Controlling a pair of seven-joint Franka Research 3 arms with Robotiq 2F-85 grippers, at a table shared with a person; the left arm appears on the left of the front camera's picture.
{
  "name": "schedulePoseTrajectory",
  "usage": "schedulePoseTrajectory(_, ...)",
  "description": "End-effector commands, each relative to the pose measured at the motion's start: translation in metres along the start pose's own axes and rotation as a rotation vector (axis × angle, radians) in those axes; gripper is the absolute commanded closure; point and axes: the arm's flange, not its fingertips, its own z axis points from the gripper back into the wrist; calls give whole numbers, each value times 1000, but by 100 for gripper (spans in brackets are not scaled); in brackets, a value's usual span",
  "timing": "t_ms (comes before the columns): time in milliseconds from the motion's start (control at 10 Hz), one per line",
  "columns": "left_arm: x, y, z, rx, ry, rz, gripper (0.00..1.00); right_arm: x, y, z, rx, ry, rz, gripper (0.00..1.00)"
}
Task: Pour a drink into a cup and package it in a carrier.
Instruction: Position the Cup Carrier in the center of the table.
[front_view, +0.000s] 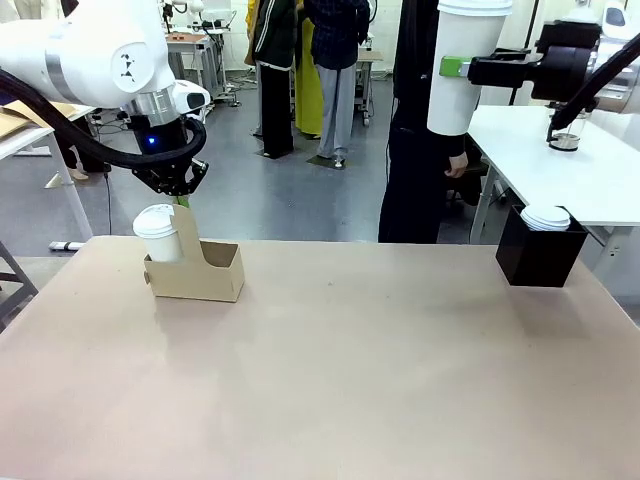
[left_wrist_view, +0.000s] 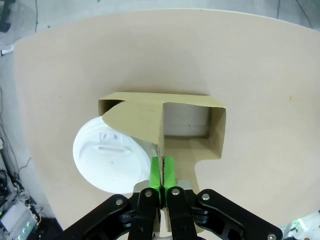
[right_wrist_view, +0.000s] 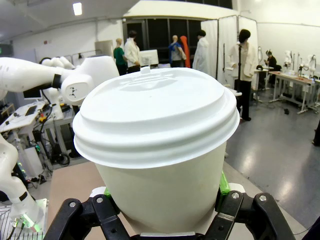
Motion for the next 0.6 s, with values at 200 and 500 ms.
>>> schedulePoseTrajectory(200,-55,-25,59,-52,-39,66,98,4,1,-1,-6,-15,-2,20)
schedulePoseTrajectory(500,-124,-83,101,-145,-26,93,98,4,1,-1,-6,-15,-2,20)
